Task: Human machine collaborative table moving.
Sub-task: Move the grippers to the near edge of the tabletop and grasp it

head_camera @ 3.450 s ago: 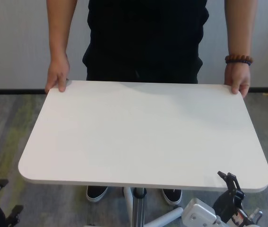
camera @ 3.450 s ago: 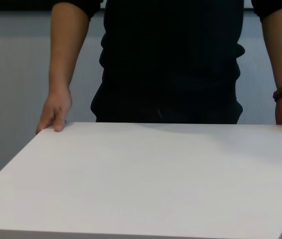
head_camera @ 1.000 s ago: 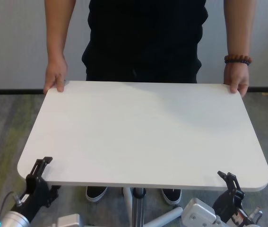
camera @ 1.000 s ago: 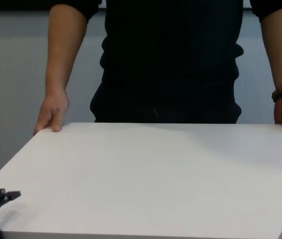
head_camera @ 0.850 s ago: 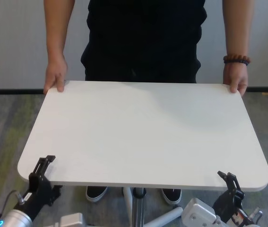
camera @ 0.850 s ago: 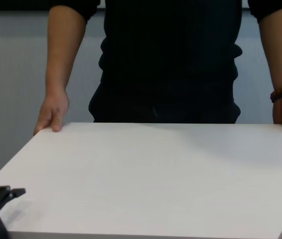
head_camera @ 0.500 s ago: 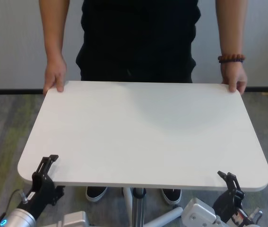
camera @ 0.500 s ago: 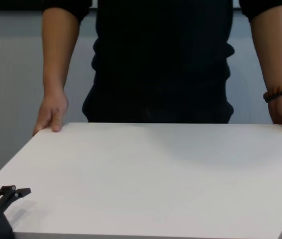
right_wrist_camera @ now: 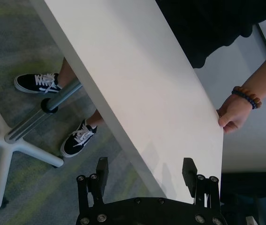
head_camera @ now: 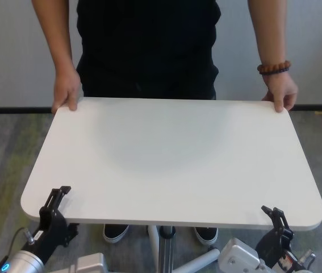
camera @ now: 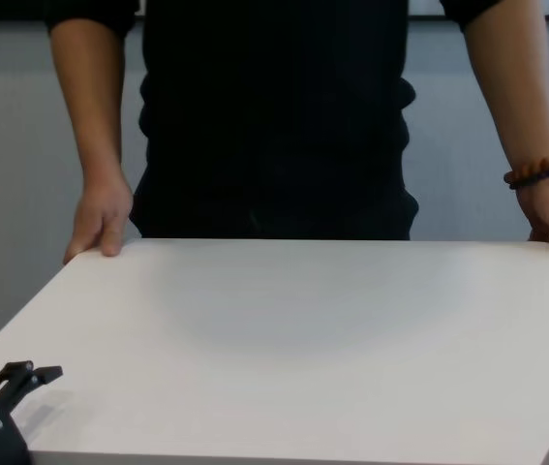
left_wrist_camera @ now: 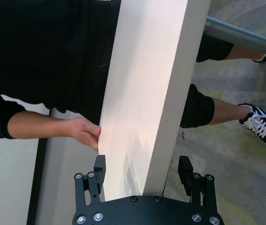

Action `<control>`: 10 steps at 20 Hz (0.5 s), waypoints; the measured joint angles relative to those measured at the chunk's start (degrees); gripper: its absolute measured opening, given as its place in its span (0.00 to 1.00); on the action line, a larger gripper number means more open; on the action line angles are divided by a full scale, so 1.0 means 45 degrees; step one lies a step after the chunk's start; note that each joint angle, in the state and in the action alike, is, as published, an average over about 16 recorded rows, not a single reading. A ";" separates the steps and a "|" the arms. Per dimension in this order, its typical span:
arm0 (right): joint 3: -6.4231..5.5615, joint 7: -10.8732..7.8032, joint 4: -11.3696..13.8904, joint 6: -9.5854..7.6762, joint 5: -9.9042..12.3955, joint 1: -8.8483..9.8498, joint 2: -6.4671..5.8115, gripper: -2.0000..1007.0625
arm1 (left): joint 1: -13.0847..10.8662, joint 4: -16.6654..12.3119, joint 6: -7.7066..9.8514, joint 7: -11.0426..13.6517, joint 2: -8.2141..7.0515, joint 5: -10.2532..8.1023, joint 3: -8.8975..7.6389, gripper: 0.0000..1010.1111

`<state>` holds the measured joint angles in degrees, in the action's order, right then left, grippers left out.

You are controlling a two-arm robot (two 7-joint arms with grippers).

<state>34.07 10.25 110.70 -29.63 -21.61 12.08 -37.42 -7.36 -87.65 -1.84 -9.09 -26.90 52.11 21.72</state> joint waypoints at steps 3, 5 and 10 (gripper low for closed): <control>0.0049 -0.0119 -0.0030 -0.0148 -0.0128 -0.0080 -0.0007 0.99 | -0.0001 0.0006 -0.0006 0.0002 -0.0002 -0.0005 0.0001 0.99; 0.0097 -0.0215 -0.0067 -0.0284 -0.0260 -0.0162 -0.0003 0.99 | -0.0003 0.0006 -0.0006 0.0004 -0.0006 -0.0008 0.0001 0.99; 0.0251 -0.0476 -0.0224 -0.0659 -0.0701 -0.0433 0.0037 0.99 | -0.0011 0.0004 -0.0005 0.0011 -0.0014 -0.0013 -0.0001 0.99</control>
<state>35.20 8.11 109.69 -32.59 -24.76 10.13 -37.26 -7.41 -87.63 -1.87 -9.04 -26.96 52.04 21.71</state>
